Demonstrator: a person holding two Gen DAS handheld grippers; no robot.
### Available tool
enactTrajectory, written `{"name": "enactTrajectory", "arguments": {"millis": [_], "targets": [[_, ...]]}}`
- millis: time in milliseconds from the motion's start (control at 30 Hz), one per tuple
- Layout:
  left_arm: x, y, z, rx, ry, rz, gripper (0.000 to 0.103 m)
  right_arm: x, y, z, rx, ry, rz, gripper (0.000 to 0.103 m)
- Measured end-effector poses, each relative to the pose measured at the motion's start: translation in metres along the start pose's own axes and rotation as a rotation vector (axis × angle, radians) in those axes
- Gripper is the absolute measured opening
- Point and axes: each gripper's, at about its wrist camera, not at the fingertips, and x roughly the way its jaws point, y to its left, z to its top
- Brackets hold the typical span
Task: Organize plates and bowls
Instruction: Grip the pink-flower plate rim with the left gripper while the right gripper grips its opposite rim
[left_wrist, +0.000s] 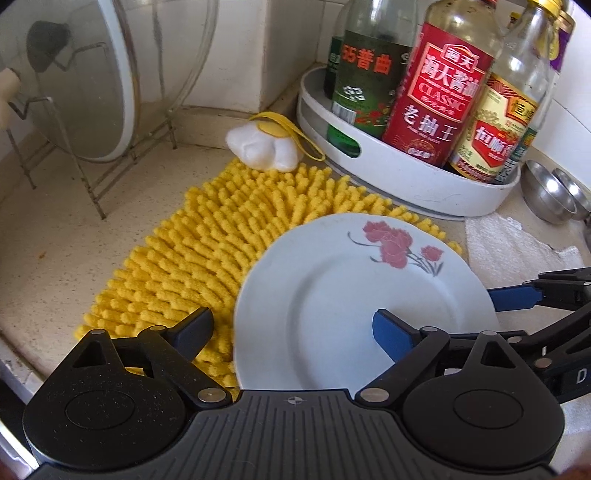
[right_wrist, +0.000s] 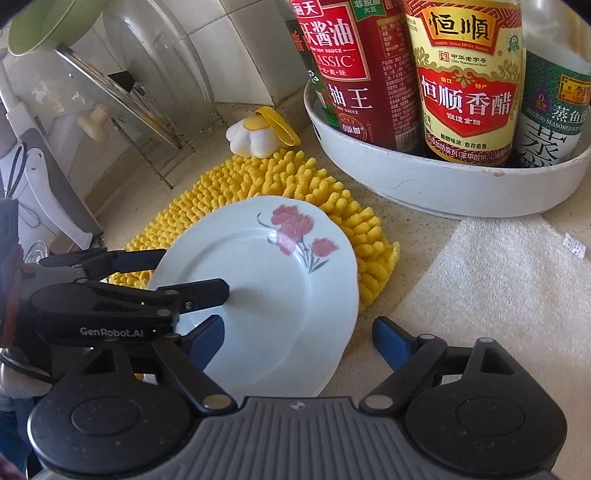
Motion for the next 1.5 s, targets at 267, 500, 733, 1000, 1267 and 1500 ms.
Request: {"name": "enactTrajectory", "arguments": {"millis": [267, 500, 733, 1000, 1267, 1500], "targets": [[0.0, 0.002, -0.002, 0.001, -0.001, -0.039, 0.095, 0.0, 0.007, -0.007, -0.032, 0.007, 0.036, 0.075], [0.0, 0.002, -0.004, -0.005, 0.001, -0.078, 0.095, -0.002, -0.002, -0.01, 0.008, 0.001, 0.078, 0.075], [-0.002, -0.003, -0.005, 0.017, -0.013, -0.067, 0.092, -0.01, -0.013, -0.009, 0.063, -0.031, 0.099, 0.069], [-0.008, -0.009, -0.007, -0.005, -0.017, -0.068, 0.092, -0.013, -0.016, -0.01, 0.085, -0.017, 0.1, 0.068], [-0.006, -0.023, -0.017, 0.034, -0.007, -0.093, 0.094, -0.018, -0.023, -0.016, 0.106, -0.023, 0.057, 0.068], [-0.001, -0.032, -0.022, 0.076, -0.028, -0.079, 0.102, -0.019, -0.024, -0.024, 0.075, -0.043, 0.066, 0.067]]}}
